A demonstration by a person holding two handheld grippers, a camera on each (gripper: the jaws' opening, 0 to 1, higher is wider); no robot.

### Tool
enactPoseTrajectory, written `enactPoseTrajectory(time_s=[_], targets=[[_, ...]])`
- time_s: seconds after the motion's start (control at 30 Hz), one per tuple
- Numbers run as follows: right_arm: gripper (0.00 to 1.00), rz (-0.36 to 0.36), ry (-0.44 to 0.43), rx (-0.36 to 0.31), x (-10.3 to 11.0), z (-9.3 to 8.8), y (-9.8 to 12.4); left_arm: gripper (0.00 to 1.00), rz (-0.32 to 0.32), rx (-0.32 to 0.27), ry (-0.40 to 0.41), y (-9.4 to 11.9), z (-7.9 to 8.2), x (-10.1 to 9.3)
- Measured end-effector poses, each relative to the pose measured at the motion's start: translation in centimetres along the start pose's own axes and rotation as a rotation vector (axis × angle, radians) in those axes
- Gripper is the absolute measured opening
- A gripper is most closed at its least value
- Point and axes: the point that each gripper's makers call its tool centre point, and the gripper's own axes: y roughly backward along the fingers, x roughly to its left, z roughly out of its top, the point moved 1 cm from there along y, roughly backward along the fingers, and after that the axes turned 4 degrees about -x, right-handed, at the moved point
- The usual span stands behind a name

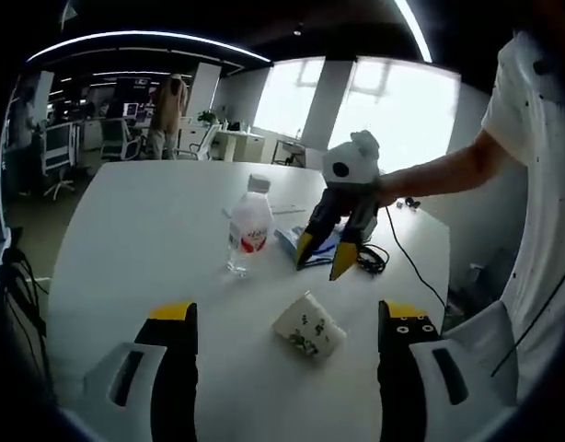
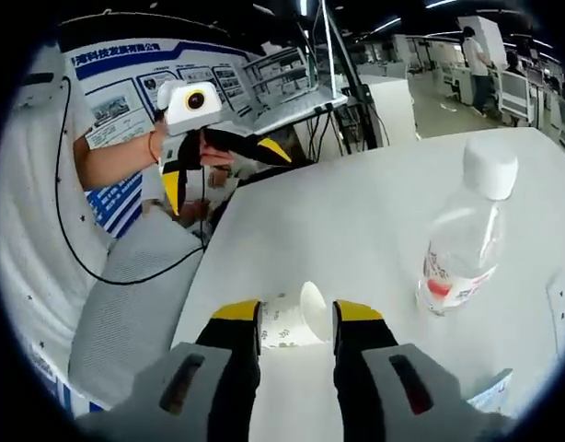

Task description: Arrange the tabletop items into an orderly group along one side of the table until the central work area is clear of visible clutter.

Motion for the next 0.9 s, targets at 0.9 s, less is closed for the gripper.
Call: enactPoseTrajectory(time_s=[0.9], targets=[[0.01,0.250,-0.068,0.129,2.4,-2.6,-1.5,0.80,0.019,-0.008,0.051,-0.2,-1.3,-0.9]])
